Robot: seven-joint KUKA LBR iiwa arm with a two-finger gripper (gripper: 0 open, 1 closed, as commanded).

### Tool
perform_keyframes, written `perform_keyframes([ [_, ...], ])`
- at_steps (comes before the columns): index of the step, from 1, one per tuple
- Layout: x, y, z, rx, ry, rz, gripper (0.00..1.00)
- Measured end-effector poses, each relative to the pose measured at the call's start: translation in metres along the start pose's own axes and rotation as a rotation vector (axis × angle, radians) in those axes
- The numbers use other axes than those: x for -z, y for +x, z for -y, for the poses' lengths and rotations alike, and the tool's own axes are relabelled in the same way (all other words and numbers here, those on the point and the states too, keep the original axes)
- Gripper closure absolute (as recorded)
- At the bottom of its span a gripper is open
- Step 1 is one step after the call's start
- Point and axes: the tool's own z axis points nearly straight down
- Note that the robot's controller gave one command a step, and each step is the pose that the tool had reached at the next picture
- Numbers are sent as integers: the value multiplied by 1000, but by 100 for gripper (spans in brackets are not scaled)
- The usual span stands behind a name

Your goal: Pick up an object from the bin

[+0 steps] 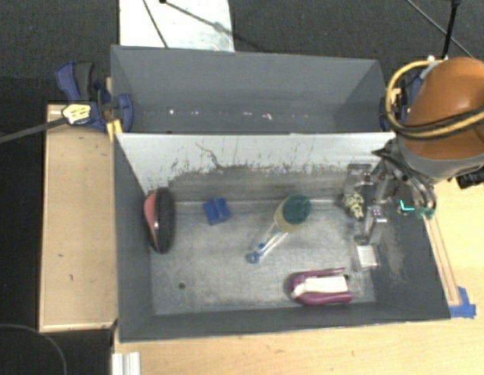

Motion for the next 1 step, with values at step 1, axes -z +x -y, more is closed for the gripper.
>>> perform_keyframes([
  [1, -120, 38, -40, 162, -1, -1, 0],
])
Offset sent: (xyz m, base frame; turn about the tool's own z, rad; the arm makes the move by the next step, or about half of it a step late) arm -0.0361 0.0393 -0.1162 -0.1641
